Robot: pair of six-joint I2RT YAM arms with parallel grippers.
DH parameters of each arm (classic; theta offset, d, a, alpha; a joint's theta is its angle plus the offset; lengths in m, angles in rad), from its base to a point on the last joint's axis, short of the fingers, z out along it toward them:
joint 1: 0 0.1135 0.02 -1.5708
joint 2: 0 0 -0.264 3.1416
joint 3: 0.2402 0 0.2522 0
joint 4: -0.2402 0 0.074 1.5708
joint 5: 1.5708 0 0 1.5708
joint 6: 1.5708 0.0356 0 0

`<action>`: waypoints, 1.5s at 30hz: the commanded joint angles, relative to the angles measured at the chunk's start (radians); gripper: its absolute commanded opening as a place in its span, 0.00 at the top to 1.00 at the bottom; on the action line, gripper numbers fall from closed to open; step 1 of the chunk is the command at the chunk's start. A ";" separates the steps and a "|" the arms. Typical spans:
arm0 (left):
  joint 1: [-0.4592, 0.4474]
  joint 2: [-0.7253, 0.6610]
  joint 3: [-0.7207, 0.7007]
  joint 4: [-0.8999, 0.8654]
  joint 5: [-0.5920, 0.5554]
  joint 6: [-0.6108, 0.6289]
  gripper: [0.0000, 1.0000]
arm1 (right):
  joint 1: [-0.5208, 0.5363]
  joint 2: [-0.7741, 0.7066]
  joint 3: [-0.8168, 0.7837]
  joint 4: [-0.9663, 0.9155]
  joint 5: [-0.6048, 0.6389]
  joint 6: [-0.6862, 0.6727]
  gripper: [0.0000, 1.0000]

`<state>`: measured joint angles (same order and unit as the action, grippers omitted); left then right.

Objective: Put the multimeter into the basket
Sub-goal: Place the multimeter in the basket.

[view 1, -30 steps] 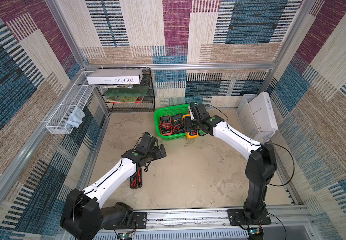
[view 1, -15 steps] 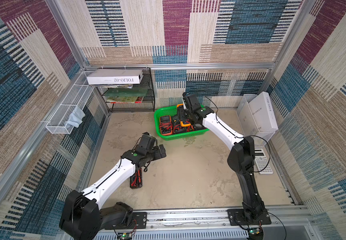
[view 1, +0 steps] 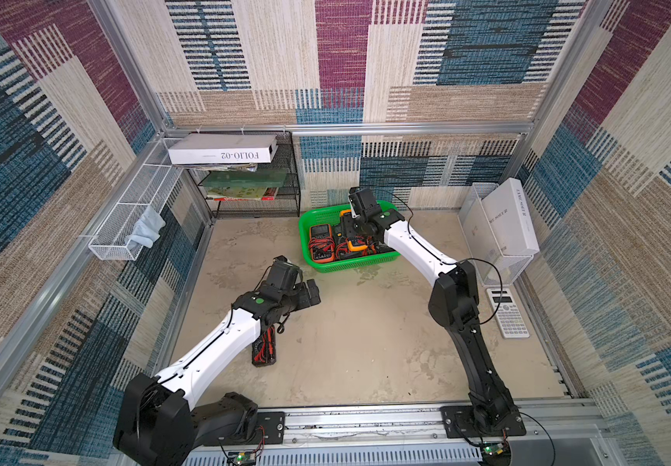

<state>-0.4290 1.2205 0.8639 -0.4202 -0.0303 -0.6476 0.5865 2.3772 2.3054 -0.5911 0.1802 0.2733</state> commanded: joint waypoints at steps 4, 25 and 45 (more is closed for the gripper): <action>0.002 -0.003 -0.002 -0.011 0.000 0.003 0.00 | -0.010 0.022 0.012 0.009 -0.006 0.012 0.24; 0.003 -0.014 0.009 -0.030 -0.014 -0.003 0.00 | -0.016 -0.001 0.028 -0.011 -0.029 0.031 0.00; 0.003 -0.179 -0.058 -0.243 -0.141 -0.046 0.00 | 0.102 -0.269 -0.259 0.048 -0.010 0.039 0.01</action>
<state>-0.4274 1.0660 0.8272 -0.5850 -0.1284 -0.6754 0.6697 2.1521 2.1029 -0.5896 0.1562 0.3050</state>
